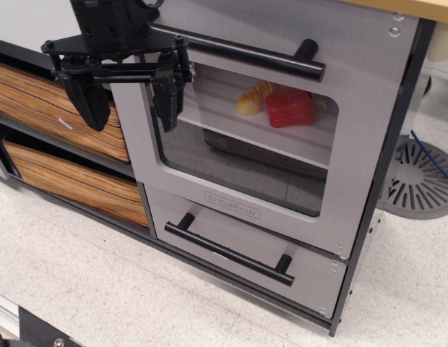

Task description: Open oven

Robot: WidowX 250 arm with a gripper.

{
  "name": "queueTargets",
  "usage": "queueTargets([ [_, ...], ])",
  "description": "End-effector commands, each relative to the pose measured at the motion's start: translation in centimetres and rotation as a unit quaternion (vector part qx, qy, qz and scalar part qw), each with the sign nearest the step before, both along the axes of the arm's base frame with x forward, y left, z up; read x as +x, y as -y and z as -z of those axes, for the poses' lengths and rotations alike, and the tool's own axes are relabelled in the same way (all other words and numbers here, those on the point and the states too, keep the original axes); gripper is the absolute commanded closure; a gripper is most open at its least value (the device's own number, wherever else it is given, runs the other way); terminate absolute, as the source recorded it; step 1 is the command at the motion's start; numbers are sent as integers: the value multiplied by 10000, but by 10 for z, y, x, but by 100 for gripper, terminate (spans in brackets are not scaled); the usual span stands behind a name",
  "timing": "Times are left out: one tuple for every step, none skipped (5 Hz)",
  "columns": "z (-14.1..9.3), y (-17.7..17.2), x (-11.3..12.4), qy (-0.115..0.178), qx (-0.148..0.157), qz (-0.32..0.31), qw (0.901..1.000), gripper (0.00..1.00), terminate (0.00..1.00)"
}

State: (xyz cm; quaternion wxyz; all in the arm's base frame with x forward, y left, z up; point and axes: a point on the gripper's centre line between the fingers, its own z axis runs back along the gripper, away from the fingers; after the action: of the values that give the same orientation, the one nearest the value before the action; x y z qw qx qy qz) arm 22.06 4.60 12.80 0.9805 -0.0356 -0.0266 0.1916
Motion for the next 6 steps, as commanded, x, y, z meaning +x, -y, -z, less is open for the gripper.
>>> queueTargets([
  [0,0,0,0,0,0,10000,0,0],
  [-16,-13,13,298,-584,-1230,9902,0,0],
  [-26,-25,26,532,-563,-2132,9739,0,0],
  [-35,-39,45,797,-603,-2927,9510,0,0],
  [-36,-49,64,991,-732,-3401,9323,0,0],
  [-37,-52,77,1241,-750,-3539,9240,0,0],
])
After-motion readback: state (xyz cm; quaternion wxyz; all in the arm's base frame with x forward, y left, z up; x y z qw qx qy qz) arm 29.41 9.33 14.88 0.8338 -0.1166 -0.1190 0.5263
